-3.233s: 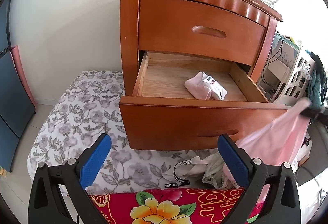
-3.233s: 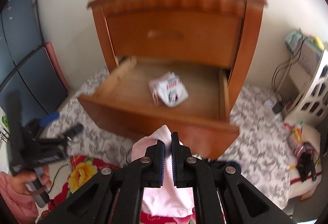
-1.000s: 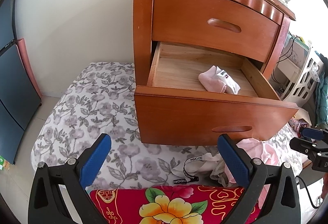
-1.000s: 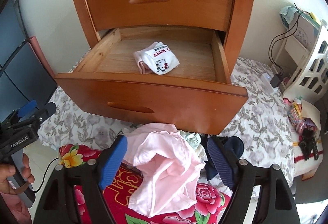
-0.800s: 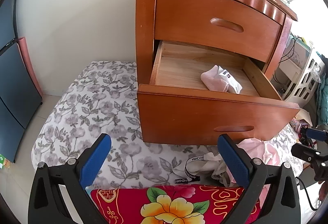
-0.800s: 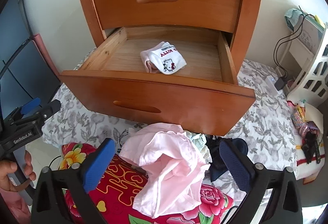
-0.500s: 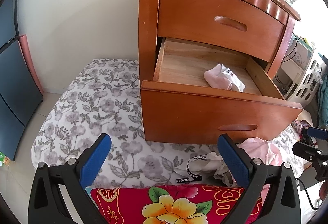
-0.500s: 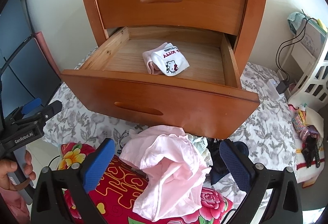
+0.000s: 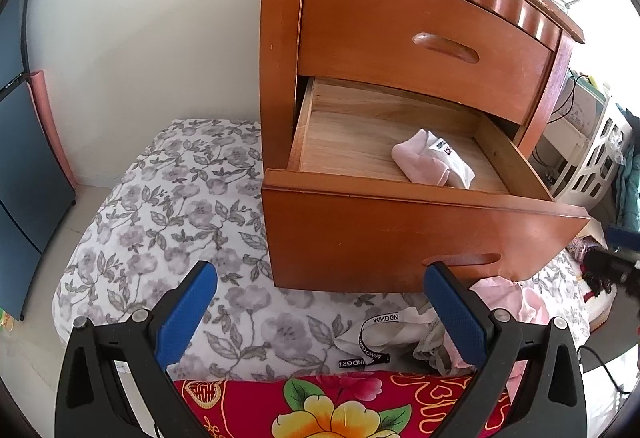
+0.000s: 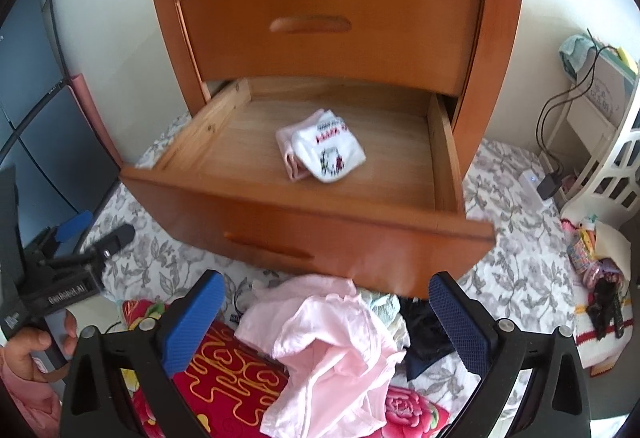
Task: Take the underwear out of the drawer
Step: 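Move the right gripper into the drawer toward the white Hello Kitty sock, then close the right gripper on the white Hello Kitty sock, then lift the Hello Kitty sock out of the drawer toward the blanket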
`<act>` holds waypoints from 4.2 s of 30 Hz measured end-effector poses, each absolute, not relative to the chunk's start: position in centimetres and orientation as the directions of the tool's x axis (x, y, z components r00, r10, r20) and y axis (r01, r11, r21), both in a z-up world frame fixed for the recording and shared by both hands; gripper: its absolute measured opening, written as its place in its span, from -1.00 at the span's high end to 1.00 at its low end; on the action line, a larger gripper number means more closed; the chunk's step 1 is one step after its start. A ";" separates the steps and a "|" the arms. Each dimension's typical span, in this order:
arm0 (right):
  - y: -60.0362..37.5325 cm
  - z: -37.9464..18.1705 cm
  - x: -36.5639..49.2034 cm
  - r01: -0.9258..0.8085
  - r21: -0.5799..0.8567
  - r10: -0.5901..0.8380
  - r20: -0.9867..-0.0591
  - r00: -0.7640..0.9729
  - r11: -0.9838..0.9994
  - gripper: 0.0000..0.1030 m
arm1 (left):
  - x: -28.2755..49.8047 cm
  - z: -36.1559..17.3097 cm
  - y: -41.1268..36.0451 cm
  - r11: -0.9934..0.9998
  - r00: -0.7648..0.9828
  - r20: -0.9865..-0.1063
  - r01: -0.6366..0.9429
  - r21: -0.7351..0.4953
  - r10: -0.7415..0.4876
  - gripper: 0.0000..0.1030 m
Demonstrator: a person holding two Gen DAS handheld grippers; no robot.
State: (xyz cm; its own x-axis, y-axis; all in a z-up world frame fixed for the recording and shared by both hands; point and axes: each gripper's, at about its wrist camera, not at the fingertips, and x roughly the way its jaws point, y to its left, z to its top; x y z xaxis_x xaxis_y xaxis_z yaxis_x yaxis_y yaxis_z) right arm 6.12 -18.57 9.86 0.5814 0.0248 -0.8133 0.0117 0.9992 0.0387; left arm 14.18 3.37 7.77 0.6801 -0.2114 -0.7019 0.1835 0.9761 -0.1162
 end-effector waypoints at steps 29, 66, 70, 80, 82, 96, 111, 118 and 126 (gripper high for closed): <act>-17.8 16.8 16.7 -0.108 -0.017 0.061 -0.737 0.674 0.994 -1.00 | 15.4 6.9 4.3 0.970 0.690 -0.681 0.185 -0.160 -0.244 -1.00; -19.4 2.3 27.6 -0.032 0.033 0.040 -0.968 0.249 0.999 -0.60 | 17.1 5.1 4.4 0.971 0.658 -0.714 0.185 -0.153 -0.238 -1.00; -18.7 1.5 28.7 -0.034 0.024 0.032 -0.972 0.233 0.999 -0.52 | 17.2 5.0 4.5 0.972 0.657 -0.717 0.178 -0.155 -0.234 -1.00; -18.9 0.2 29.2 -0.008 0.004 0.005 -0.982 0.189 1.000 -0.41 | 17.3 5.0 4.7 0.972 0.657 -0.717 0.168 -0.162 -0.233 -1.00; -19.2 0.2 29.3 -0.003 -0.001 -0.001 -0.982 0.189 1.000 -0.41 | 17.4 4.9 4.8 0.972 0.654 -0.719 0.166 -0.165 -0.234 -1.00; -19.4 0.4 29.4 -0.015 0.058 0.060 -0.975 0.213 0.998 0.39 | 17.4 4.8 4.8 0.972 0.647 -0.725 0.163 -0.171 -0.236 -1.00; -18.5 4.3 26.4 -0.056 0.042 0.059 -0.933 0.356 0.998 0.83 | 17.1 5.3 5.1 0.972 0.656 -0.718 0.155 -0.177 -0.235 -1.00; -19.3 8.1 24.2 -0.055 0.066 0.084 -0.895 0.437 0.996 0.83 | 16.8 5.9 5.1 0.971 0.664 -0.709 0.158 -0.178 -0.238 -1.00; -18.6 11.5 21.4 -0.084 0.103 0.132 -0.841 0.525 0.991 0.83 | 16.1 6.7 5.1 0.971 0.676 -0.698 0.161 -0.174 -0.237 -1.00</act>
